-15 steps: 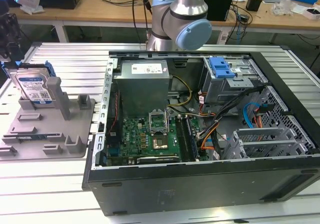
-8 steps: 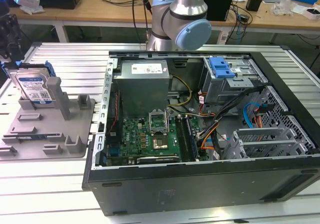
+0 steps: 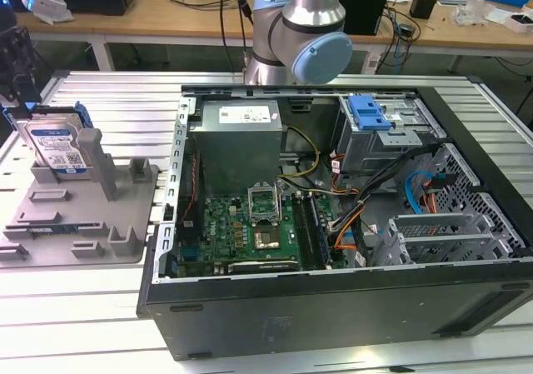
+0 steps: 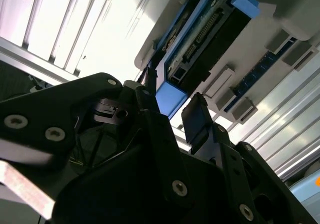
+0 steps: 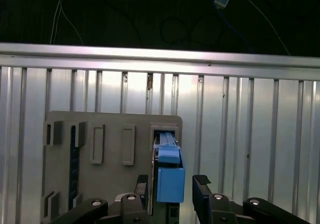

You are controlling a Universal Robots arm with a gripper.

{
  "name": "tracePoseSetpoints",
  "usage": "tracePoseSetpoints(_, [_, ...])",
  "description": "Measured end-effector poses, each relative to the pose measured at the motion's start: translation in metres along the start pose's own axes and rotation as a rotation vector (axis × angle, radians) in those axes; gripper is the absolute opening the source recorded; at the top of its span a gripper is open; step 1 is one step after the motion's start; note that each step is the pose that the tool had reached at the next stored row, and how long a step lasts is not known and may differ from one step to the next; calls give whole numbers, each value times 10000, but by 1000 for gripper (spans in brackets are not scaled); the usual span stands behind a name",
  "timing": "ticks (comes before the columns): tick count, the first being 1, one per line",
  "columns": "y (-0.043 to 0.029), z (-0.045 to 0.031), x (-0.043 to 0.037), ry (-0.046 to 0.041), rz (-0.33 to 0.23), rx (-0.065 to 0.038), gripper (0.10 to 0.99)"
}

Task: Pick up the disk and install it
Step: 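Pick up the disk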

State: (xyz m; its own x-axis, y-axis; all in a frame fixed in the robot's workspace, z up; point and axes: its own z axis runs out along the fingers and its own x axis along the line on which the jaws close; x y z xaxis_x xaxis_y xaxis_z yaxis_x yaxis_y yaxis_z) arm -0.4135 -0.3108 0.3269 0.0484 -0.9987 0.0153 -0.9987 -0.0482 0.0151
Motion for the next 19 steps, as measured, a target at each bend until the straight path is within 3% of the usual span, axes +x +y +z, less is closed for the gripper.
tracePoseSetpoints(19, [0, 128, 29, 0, -1, 0, 482])
